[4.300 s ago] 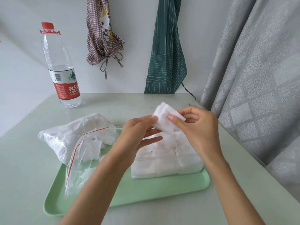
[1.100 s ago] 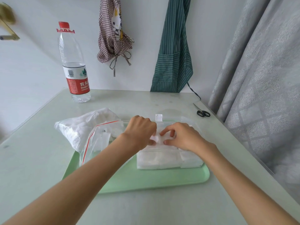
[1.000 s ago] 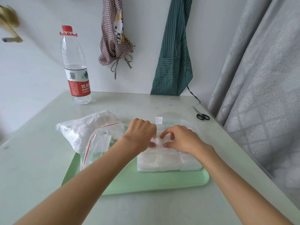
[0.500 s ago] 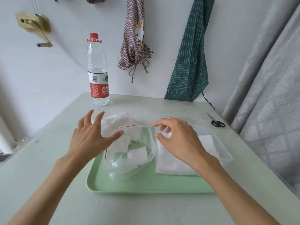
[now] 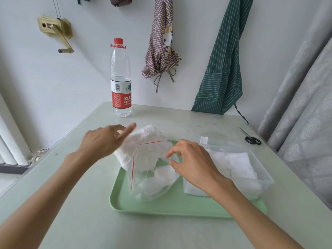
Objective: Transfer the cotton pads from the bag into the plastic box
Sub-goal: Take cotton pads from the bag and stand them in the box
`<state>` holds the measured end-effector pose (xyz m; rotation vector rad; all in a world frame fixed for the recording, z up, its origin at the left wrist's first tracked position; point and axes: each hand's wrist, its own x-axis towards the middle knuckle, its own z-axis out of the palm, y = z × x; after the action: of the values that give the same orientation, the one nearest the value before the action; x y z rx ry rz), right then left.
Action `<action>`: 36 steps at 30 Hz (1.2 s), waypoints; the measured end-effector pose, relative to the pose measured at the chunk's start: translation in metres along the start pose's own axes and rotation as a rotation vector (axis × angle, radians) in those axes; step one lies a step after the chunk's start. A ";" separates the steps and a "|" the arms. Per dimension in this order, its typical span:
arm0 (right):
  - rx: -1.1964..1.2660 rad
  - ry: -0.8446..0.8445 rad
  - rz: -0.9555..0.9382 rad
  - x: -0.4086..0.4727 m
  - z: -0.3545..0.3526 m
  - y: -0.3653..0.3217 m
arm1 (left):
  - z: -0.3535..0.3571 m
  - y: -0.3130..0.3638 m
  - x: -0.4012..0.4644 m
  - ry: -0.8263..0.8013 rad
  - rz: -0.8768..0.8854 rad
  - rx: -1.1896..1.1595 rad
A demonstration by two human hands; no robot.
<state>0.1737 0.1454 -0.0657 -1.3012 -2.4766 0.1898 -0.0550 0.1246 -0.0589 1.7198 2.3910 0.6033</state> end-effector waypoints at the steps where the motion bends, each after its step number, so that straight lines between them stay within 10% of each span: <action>1: 0.008 0.032 0.000 0.002 -0.002 0.001 | -0.003 0.001 0.008 0.032 -0.007 0.038; 9: -0.150 -0.028 -0.091 0.031 -0.007 0.008 | -0.004 0.027 0.066 -0.396 -0.139 -0.025; 17: 0.085 0.216 -0.110 -0.004 -0.009 0.022 | -0.040 0.046 0.018 0.329 0.125 -0.185; 24: 0.116 0.330 -0.094 -0.020 -0.006 0.023 | -0.069 0.068 0.000 0.648 0.416 -0.076; 36: 0.146 0.262 -0.054 -0.023 -0.015 0.017 | -0.047 0.058 0.012 0.464 0.357 0.080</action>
<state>0.2042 0.1353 -0.0618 -1.1212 -2.2295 0.1711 -0.0236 0.1405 0.0080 2.2781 2.4194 1.0742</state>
